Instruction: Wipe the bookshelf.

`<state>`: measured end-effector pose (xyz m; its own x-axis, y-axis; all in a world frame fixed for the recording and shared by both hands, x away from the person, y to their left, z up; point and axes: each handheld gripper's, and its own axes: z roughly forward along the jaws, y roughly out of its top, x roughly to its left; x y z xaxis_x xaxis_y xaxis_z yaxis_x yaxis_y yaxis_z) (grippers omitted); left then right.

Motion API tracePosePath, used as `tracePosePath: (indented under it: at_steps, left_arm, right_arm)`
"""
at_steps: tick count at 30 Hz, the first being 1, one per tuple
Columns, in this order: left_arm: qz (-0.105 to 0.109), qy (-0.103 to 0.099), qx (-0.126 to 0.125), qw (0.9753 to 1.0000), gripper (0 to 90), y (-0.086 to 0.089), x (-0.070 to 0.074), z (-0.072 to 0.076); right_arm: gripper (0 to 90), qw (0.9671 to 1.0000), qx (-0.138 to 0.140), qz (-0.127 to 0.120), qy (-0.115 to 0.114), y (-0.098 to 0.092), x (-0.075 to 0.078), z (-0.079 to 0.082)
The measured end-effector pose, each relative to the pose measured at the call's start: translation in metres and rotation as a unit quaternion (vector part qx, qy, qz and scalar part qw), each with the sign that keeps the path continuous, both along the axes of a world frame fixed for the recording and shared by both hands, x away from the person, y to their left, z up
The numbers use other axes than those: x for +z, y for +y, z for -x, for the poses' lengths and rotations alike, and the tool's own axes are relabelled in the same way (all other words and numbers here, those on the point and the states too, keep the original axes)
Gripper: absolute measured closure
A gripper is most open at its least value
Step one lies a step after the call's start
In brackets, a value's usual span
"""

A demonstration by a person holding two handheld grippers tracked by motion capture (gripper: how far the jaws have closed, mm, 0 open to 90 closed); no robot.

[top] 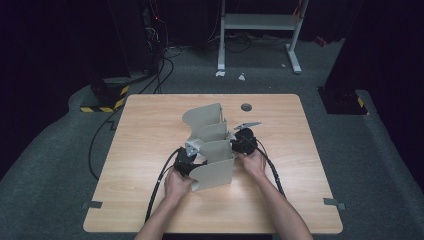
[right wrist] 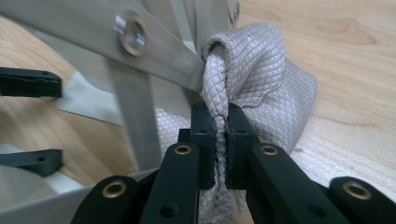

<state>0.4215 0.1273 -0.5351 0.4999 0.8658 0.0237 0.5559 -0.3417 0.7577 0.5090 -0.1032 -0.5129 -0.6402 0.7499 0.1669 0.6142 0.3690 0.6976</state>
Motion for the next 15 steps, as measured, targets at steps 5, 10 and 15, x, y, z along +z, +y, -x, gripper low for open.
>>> tracePosePath:
  at_steps: [5,10,15]
  left_arm:
    - [0.0,0.0,0.0,1.0,30.2,0.0,0.0,0.0]
    - [0.0,0.0,0.0,1.0,30.2,0.0,0.0,0.0]
    - [-0.001,0.0,-0.001,1.0,30.2,0.0,0.0,0.0]
  right_arm:
    - [84.9,1.0,-0.005,0.007,0.002,0.003,-0.003,-0.004]
    - [84.7,0.9998,-0.016,-0.009,0.006,0.001,0.003,-0.005]
    - [84.9,0.9991,-0.012,-0.039,-0.007,-0.007,0.016,-0.003]
